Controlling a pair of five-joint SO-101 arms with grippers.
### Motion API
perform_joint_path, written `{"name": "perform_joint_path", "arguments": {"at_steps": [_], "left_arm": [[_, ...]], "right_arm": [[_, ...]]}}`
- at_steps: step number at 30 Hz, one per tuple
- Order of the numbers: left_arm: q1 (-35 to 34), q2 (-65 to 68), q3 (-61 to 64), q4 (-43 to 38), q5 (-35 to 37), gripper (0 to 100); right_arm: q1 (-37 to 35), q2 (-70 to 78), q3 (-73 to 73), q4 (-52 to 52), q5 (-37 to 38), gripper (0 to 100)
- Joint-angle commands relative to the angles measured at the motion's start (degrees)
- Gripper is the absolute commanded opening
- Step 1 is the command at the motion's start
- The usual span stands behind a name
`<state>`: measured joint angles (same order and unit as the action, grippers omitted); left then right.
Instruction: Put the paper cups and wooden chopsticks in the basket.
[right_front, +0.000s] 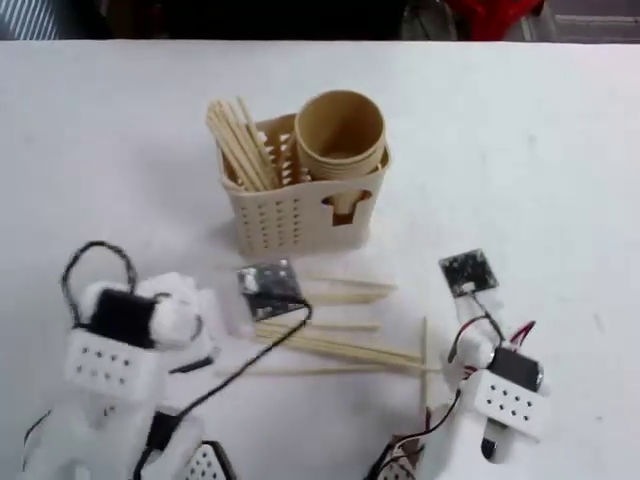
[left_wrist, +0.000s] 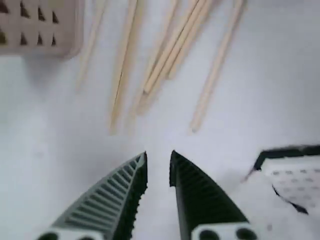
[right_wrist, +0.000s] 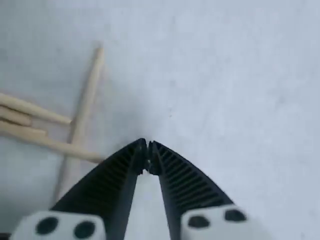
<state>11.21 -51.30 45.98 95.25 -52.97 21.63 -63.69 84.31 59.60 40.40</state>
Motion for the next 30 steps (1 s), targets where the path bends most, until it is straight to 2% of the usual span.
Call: {"name": "perform_joint_path", "arguments": {"at_steps": [1, 6, 11, 19, 25, 30], "left_arm": [[10.8, 5.7, 3.8, -15.3, 8.5, 10], [20.4, 13.8, 8.9, -27.3, 10.8, 11], [25.5, 22.6, 10.0, -32.7, 12.0, 24], [24.7, 37.9, 8.1, -44.0, 12.3, 23], [21.5, 42.4, 1.7, -41.0, 12.0, 23], [20.2, 42.9, 0.5, -42.4, 11.9, 23]], "right_arm": [[1.3, -0.7, 0.9, -2.8, 0.5, 1.8], [2.9, -0.7, 1.0, -2.9, 0.1, 1.8], [3.1, -0.7, 1.1, -2.9, 0.4, 1.8], [3.2, -0.7, 1.1, -2.9, 0.4, 1.8], [3.1, -0.7, 1.1, -2.8, 0.5, 1.8], [3.1, -0.7, 1.1, -2.8, 0.6, 1.8]]}}
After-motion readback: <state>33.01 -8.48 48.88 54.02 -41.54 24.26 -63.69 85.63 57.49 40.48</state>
